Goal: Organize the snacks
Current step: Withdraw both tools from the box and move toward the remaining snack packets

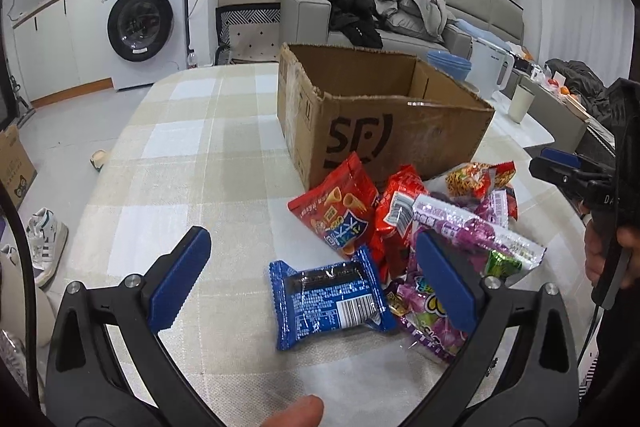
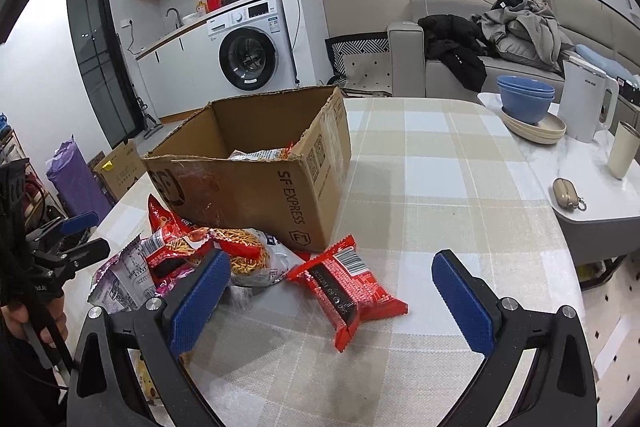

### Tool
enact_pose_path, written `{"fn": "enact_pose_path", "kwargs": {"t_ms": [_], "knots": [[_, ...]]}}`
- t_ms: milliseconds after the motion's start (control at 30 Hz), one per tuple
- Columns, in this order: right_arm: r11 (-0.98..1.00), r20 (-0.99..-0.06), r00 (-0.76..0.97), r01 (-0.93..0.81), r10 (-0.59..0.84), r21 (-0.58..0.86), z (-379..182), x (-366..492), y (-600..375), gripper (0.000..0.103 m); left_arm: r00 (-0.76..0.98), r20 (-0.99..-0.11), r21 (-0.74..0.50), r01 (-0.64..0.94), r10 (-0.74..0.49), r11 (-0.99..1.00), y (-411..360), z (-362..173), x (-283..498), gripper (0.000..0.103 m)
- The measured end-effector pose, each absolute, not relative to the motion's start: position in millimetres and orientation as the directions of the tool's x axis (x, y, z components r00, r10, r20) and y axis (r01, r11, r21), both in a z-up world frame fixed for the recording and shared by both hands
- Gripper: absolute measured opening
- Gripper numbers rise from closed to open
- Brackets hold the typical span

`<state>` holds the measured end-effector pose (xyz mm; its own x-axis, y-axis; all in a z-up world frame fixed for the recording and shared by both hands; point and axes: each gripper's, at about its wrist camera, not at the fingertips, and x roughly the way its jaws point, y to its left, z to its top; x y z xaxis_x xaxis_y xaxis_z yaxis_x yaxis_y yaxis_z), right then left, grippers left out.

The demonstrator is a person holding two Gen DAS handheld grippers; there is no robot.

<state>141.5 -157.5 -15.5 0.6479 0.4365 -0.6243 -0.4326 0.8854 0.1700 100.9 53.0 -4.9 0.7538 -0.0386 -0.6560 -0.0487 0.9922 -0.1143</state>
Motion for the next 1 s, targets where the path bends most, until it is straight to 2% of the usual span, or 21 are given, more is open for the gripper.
{"fn": "enact_pose_path", "kwargs": {"t_ms": [367,667,1000], "knots": [[0.896,-0.657,0.63,-0.411,0.414,0.17,-25,149,-162,0.102,0.705,-0.706,-0.087,-0.002,-0.06,0.996,42,-19,108,0.102],[0.905,-0.709,0.596,-0.401,0.378,0.145,-44,158,-163,0.102,0.654,-0.75,-0.158,-0.026,-0.103,0.987,52,-31,117,0.102],[0.913,-0.755,0.556,-0.385,0.348,0.136,-71,169,-155,0.102,0.619,-0.78,-0.144,-0.036,-0.092,0.989,54,-45,131,0.102]]}}
